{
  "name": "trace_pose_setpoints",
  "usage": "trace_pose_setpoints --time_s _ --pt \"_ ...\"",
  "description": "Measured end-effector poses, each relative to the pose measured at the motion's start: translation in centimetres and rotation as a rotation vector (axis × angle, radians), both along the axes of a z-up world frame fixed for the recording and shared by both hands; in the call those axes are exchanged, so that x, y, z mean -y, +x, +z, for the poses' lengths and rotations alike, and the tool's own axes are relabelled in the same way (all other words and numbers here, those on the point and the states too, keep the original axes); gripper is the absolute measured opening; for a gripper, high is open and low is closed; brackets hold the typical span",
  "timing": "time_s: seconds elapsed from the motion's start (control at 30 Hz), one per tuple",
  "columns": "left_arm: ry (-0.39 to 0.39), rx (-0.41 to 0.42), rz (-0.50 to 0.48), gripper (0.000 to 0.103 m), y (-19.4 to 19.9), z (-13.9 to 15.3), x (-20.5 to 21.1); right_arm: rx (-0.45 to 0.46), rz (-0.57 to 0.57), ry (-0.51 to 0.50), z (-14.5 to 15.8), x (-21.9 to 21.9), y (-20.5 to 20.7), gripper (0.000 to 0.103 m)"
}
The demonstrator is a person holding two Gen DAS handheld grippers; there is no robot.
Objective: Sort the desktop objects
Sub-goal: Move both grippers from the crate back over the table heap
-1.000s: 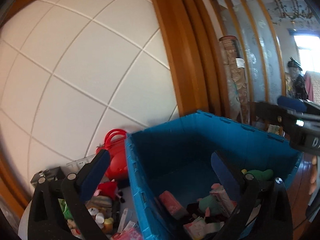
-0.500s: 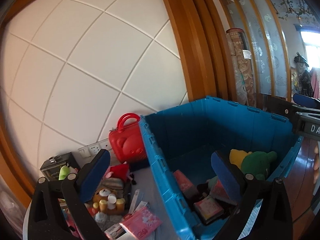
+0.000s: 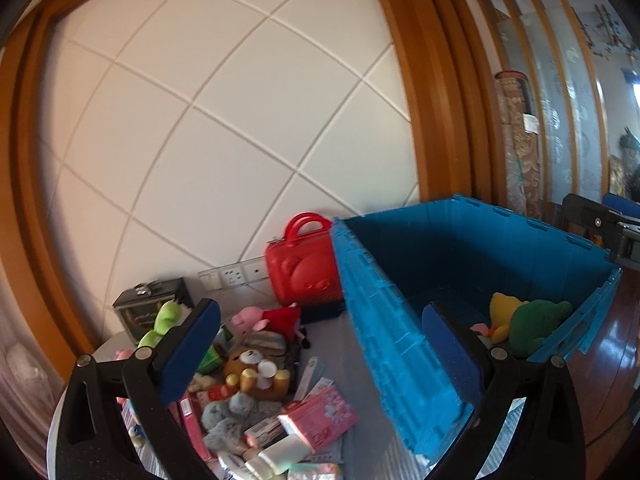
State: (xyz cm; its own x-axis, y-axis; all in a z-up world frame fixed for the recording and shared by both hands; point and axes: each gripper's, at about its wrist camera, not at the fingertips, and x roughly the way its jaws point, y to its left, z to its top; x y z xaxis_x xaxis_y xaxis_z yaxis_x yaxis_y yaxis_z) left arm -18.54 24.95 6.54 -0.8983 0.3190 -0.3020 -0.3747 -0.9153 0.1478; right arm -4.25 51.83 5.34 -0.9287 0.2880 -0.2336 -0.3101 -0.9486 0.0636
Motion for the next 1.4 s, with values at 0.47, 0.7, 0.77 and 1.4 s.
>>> trace_pose_setpoints --time_s 0.47,0.7,0.77,1.4 --pt "0.018 0.026 0.093 0.102 -3.0 -1.4 11.7 0.023 0.079 0.021 -0.4 9.8 -4.4 0.103" --pt "-0.022 0.041 0.155 0.102 -5.9 -2.9 19.9 0.031 0.196 0.004 -1.0 17.4 -7.8 0.103" --pt "-0.036 0.041 0.161 0.102 -6.6 -3.7 22.2 0.038 0.227 0.010 -1.8 19.7 -8.8 0.103" --pt "-0.157 0.288 0.225 0.102 -11.8 -17.1 30.2 0.460 0.697 -0.045 -18.2 33.4 -22.4 0.087"
